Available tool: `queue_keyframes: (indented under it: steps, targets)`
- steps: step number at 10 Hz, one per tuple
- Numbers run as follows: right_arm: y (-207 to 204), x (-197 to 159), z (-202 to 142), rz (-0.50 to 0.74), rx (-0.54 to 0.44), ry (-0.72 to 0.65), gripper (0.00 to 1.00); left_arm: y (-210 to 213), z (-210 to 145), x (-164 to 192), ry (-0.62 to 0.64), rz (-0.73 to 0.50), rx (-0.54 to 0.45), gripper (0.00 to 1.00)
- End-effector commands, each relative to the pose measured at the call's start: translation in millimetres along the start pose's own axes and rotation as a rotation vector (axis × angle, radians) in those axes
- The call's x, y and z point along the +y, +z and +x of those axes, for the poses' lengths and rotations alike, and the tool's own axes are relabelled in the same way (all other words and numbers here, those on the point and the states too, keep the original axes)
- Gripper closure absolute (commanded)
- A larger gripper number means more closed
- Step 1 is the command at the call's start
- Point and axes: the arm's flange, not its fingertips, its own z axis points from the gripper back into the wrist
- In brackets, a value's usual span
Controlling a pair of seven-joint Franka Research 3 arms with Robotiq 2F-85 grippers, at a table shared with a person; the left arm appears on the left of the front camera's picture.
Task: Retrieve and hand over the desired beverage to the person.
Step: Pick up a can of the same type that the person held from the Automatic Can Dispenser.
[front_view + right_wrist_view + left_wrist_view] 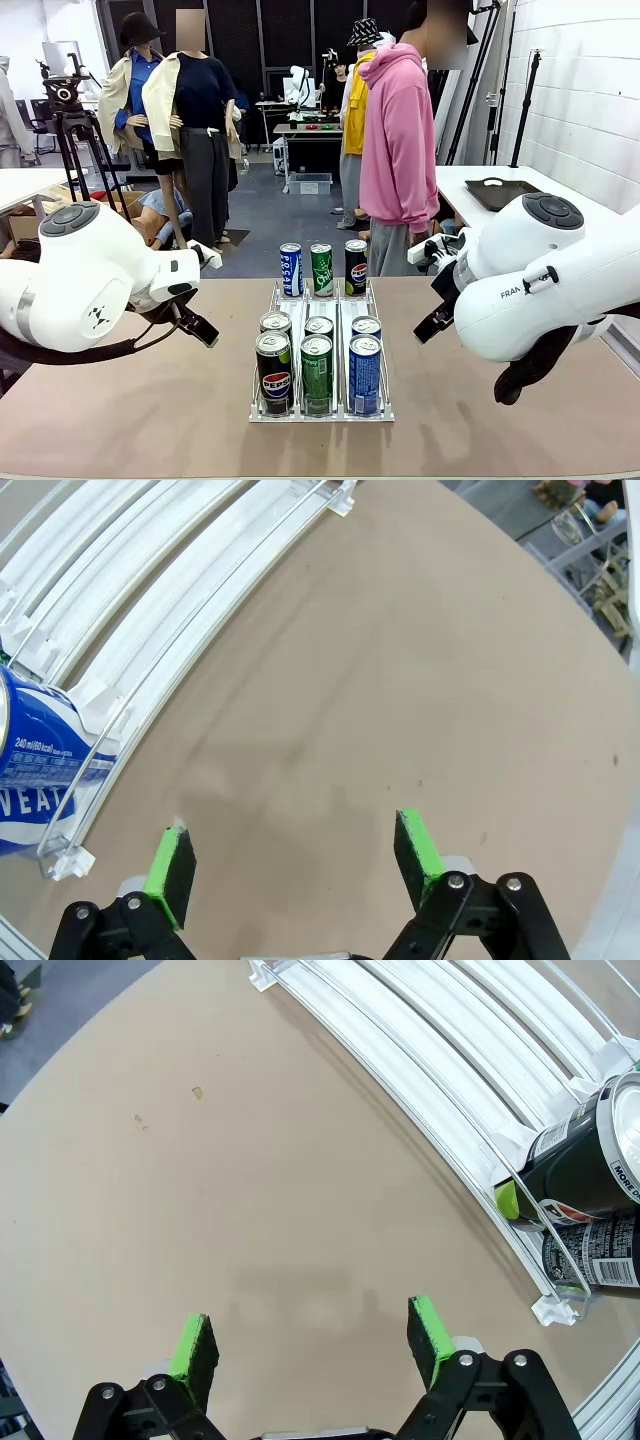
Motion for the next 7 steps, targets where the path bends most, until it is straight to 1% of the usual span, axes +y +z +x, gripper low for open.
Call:
queue_keyframes:
  steps: [1,2,3,4,5,6,7]
  targets:
    - [0.0,0.0,0.0,0.0,0.0,0.0,0.0,0.0,-0.2,0.5,0.001,0.0,0.0,0.0]
    - [0.0,0.0,0.0,0.0,0.0,0.0,0.0,0.0,0.0,0.0,0.0,0.0,0.0,0.0]
    - [14.5,-3.1,5.3,0.005,0.002,-0.001,0.0,12.7,5.4,4.9,-0.024,-0.07,-0.024,0.0]
    - [37.4,-13.7,11.5,0.005,-0.019,-0.019,0.0,29.6,12.2,17.5,-0.017,-0.145,-0.055,0.0]
    - [63.4,-27.8,18.7,0.079,-0.04,-0.04,0.0,45.7,22.4,32.7,-0.005,-0.185,-0.04,0.0]
    - [92.7,-43.5,27.5,0.083,-0.031,-0.054,0.0,66.3,34.3,50.9,0.0,-0.251,0.025,0.0]
    - [114.1,-62.7,31.8,0.16,0.017,-0.083,0.0,82.0,41.4,70.6,0.016,-0.327,0.064,0.0]
